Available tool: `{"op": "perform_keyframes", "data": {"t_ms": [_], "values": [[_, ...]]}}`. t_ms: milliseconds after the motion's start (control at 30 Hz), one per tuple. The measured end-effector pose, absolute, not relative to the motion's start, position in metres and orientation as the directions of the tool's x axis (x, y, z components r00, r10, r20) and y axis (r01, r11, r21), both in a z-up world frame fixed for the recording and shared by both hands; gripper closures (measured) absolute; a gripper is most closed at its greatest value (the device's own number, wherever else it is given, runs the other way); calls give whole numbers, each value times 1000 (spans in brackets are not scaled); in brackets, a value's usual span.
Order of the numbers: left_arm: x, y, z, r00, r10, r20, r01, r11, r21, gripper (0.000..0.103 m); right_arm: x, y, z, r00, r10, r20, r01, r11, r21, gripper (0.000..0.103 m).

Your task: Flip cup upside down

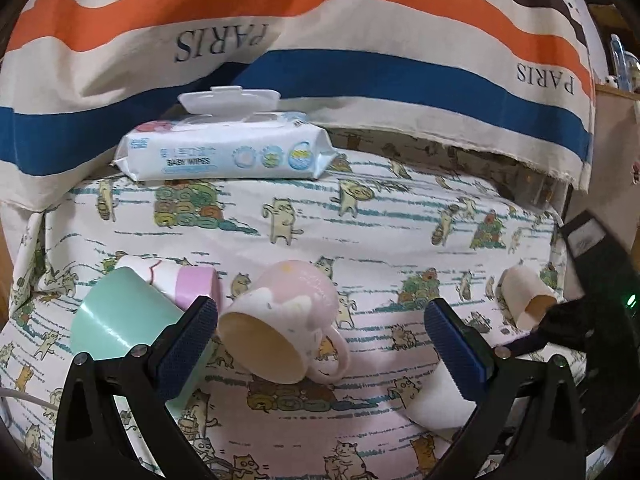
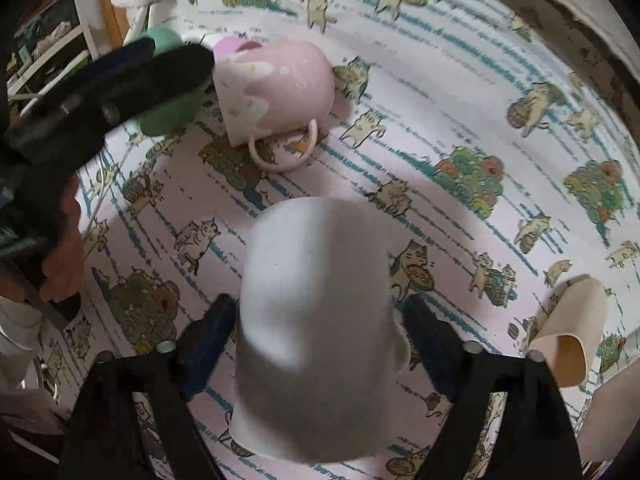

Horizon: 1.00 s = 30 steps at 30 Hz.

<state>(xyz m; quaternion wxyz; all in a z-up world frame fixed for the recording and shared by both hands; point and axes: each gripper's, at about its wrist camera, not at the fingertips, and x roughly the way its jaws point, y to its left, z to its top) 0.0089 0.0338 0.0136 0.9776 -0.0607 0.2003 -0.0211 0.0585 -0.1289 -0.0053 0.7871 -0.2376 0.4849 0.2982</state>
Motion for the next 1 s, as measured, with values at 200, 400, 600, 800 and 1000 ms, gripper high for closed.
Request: {"op": "perform_keyframes", "data": {"t_ms": [200,400,600,800,1000], "values": [[25,14,23,860,-230,-455,204,973,-106,0,40,-161,-1,387,274,-880,-612,791,-23,7],[72,-31,30,738,-254,-625,309,951,-21,0,27,-178,-17,388,298,-872,-589,808,15,7],[98,-56,4,636,-245,-732,330,944,-30,8,15,-194,-16,453,287,-844,-530,848,5,7],[108,-64,-5,596,-185,-781,321,947,21,12,16,-195,-22,440,297,-847,-533,846,20,7],[108,-50,-4,560,-209,-802,301,953,-38,12,17,-192,-25,449,277,-849,-522,853,2,7]]}}
